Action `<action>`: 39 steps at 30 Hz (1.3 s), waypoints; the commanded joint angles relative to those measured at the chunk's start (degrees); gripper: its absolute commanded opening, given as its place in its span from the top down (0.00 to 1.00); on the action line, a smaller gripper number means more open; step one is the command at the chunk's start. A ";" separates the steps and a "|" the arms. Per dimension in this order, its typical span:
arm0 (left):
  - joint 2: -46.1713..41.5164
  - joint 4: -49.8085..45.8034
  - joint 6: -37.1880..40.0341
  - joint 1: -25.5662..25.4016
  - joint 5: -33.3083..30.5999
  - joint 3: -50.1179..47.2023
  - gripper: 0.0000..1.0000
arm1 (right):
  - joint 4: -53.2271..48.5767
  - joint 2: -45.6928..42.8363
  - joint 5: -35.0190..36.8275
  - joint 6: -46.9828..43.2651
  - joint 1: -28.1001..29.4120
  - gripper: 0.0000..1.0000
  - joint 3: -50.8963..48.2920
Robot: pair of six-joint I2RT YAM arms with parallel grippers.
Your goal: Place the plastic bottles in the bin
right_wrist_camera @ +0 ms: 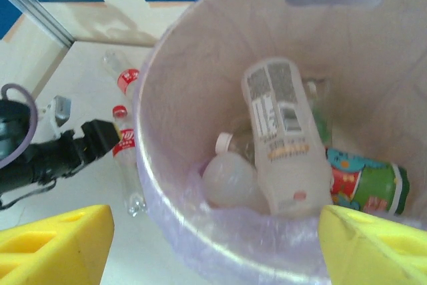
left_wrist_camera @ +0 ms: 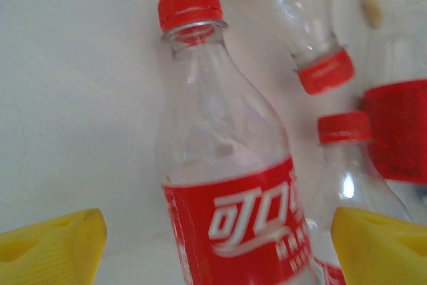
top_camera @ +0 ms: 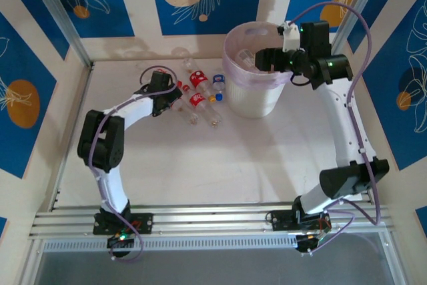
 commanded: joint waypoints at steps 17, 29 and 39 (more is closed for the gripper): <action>8.38 1.17 -8.43 0.89 -0.28 4.21 0.22 | 1.18 -12.76 2.00 3.88 -1.76 0.19 -15.22; 6.71 2.69 -8.85 0.91 1.29 1.98 0.36 | 0.75 -14.22 2.18 3.55 -1.82 0.19 -15.31; -0.92 5.75 -8.62 0.55 3.32 -4.44 0.43 | -2.03 -13.63 1.01 2.78 0.46 0.19 -12.10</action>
